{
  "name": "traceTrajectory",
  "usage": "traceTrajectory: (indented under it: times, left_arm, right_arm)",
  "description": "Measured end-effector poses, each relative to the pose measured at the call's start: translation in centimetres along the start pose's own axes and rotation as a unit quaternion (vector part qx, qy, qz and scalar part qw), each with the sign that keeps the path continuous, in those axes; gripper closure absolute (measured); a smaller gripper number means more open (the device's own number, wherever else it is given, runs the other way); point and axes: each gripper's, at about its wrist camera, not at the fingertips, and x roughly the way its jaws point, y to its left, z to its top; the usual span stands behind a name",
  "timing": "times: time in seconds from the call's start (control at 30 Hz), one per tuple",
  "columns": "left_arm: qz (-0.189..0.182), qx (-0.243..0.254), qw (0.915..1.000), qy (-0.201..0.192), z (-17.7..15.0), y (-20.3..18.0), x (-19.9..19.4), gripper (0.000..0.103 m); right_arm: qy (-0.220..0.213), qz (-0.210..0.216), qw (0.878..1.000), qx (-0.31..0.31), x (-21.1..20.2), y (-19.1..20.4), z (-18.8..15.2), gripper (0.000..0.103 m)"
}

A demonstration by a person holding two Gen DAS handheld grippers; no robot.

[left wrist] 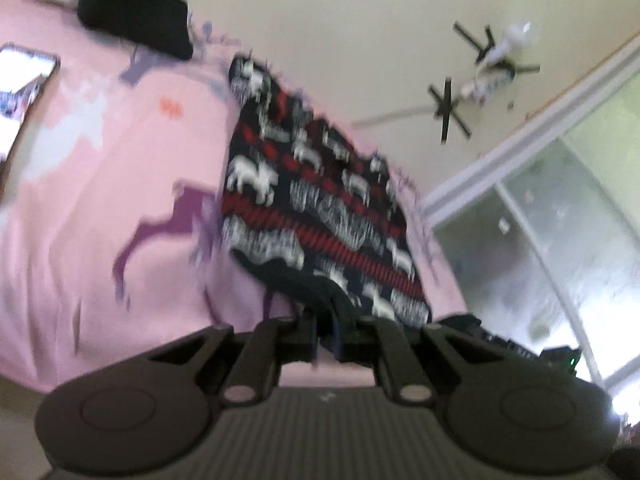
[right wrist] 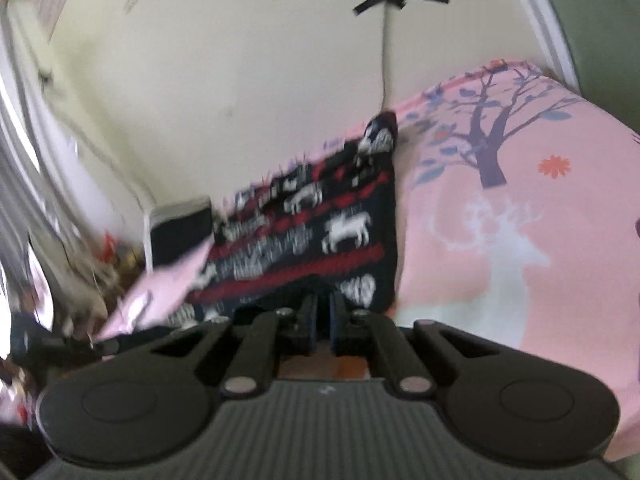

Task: Fold small clothes

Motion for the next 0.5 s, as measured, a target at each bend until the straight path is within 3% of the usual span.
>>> traceTrajectory:
  times: [0.17, 0.3, 0.37, 0.43, 0.5]
  left_arm:
    - [-0.011, -0.012, 0.9990, -0.041, 3.9, -0.2, 0.9, 0.097]
    - [-0.003, -0.013, 0.9982, -0.058, 8.5, -0.6, 2.9, 0.097]
    - [0.016, -0.010, 0.9977, -0.065, 11.4, -0.8, 5.3, 0.096]
    - [0.044, -0.003, 0.9966, -0.070, 13.9, -0.5, 8.3, 0.092]
    - [0.119, -0.006, 0.9902, -0.073, 14.9, -0.1, 10.5, 0.086]
  right_arm:
    - [-0.042, 0.009, 0.999, 0.014, 3.0, 0.5, 4.0, 0.103]
    - [-0.077, -0.014, 0.997, 0.011, 6.7, 0.6, 8.3, 0.103]
    - [-0.095, -0.033, 0.995, 0.019, 9.5, 0.4, 10.5, 0.103]
    - [-0.111, -0.073, 0.991, -0.011, 12.2, 0.6, 11.7, 0.103]
    - [-0.081, -0.077, 0.994, -0.023, 13.9, 0.3, 12.0, 0.103]
